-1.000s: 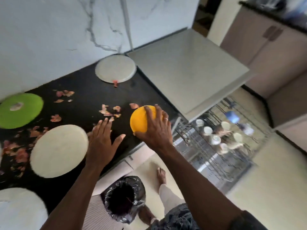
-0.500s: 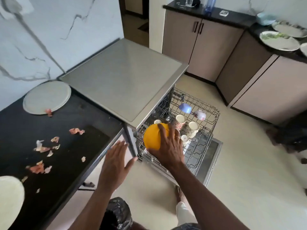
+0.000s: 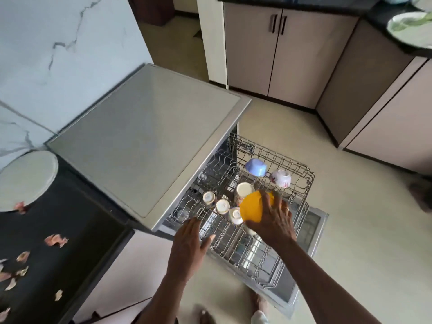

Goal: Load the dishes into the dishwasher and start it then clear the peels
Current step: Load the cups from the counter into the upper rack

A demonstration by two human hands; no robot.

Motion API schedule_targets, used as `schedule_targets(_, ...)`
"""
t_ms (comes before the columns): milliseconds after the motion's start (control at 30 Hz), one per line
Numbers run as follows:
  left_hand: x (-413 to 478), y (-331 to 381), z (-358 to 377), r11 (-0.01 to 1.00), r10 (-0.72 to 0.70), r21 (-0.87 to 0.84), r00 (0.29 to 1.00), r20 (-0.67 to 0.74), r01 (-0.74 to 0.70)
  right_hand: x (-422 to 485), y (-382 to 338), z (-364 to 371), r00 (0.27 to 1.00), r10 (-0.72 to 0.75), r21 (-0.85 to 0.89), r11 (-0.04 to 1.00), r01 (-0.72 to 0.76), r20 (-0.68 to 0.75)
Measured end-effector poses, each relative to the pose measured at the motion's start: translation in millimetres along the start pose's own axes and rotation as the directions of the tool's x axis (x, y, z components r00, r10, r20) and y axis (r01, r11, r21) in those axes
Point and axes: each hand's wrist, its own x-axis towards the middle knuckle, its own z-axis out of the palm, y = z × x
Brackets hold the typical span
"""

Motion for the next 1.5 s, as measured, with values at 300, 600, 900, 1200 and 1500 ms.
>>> schedule_targets(300,113.8,-29.2,57.2,0.992,-0.115,0.066,0.991,0.069,0.111,160.6,2.1,39.7,1.0,0.01,0.036,0.999,-0.01,-0.015)
schedule_targets(600,188.5,-52.9,102.9,0.981,-0.081,0.176,0.996,0.026,0.075,284.3,-39.9,101.6,0.996,0.029,0.039,0.999,-0.033,0.087)
schedule_targets(900,283.7,-31.5,122.8,0.986,-0.078,0.145,0.996,-0.047,0.084,358.8,-38.2,144.2,0.995,0.008,0.033,0.999,-0.011,0.101)
schedule_targets(1200,321.2,-40.6,136.7,0.983,-0.078,0.172,0.997,0.028,0.072,373.7,-29.8,162.6,0.997,-0.016,0.053,0.999,0.012,0.082)
schedule_targets(1500,310.4,-50.4,146.9,0.983,-0.11,0.142,0.993,-0.038,0.114,358.8,-20.3,159.7,0.994,-0.063,0.071,0.996,0.057,0.084)
